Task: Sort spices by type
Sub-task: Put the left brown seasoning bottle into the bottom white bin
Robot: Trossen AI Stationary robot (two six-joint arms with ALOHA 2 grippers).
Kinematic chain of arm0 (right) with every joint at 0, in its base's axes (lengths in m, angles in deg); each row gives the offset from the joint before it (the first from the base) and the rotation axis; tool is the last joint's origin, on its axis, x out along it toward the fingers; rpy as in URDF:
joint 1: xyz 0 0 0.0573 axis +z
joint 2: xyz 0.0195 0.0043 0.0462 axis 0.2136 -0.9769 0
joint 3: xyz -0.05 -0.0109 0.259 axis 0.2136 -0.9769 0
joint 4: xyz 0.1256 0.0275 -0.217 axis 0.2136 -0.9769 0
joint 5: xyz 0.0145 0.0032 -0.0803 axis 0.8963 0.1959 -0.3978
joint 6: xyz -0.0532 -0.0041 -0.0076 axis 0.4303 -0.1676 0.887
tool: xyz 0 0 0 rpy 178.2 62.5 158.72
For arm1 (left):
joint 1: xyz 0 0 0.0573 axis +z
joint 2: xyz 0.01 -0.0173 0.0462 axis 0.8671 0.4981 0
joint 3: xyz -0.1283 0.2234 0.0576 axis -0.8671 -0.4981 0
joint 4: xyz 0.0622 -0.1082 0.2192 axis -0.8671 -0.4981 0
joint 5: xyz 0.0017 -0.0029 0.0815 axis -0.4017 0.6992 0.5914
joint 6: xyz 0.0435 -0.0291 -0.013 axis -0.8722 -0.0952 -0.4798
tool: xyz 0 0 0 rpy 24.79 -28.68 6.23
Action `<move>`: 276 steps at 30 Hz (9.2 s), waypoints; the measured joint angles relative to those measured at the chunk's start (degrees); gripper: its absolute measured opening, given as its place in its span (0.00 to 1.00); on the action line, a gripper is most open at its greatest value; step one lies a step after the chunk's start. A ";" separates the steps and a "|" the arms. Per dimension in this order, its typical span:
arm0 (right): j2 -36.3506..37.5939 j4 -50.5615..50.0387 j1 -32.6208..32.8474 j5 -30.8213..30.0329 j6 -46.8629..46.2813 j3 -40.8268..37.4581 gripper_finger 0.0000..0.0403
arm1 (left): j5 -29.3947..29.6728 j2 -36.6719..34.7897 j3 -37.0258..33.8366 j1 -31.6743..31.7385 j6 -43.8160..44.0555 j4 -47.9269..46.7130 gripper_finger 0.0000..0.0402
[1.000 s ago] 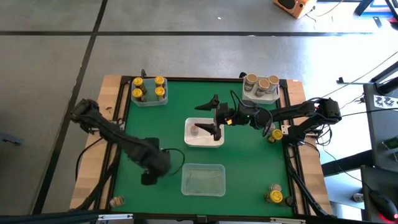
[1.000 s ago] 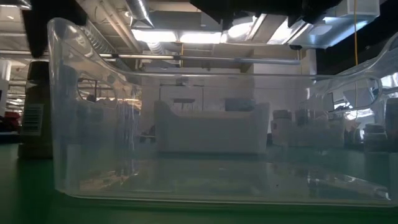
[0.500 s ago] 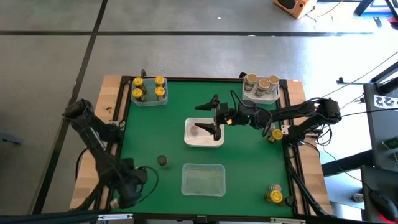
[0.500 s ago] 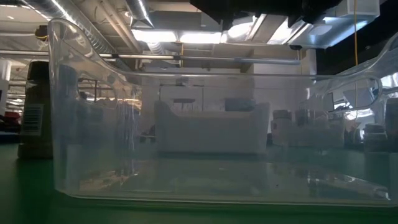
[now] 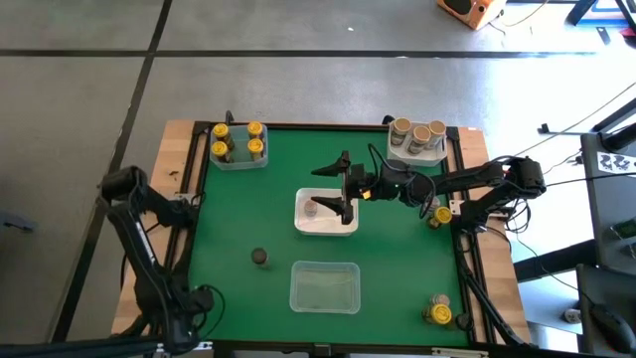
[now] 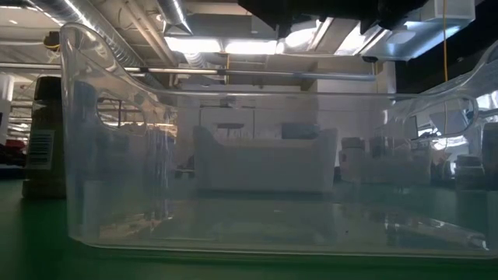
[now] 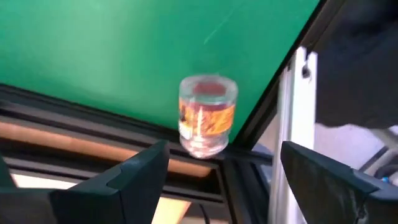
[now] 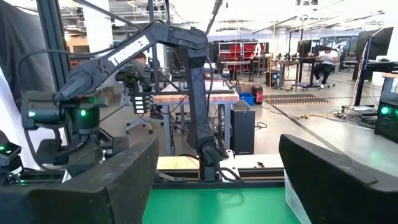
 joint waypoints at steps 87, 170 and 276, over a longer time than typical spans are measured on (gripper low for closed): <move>0.00 -0.98 0.00 -1.49 1.10 0.02 0.83 | 12.83 -0.12 -16.08 30.64 -42.32 -1.26 0.48; 0.00 -1.07 0.01 -2.82 1.12 0.02 0.83 | 43.32 -10.21 -24.26 9.15 6.38 2.72 0.57; 11.97 -24.95 0.00 -7.07 2.68 0.02 0.83 | 44.05 -7.29 11.25 37.57 -49.87 -27.43 0.45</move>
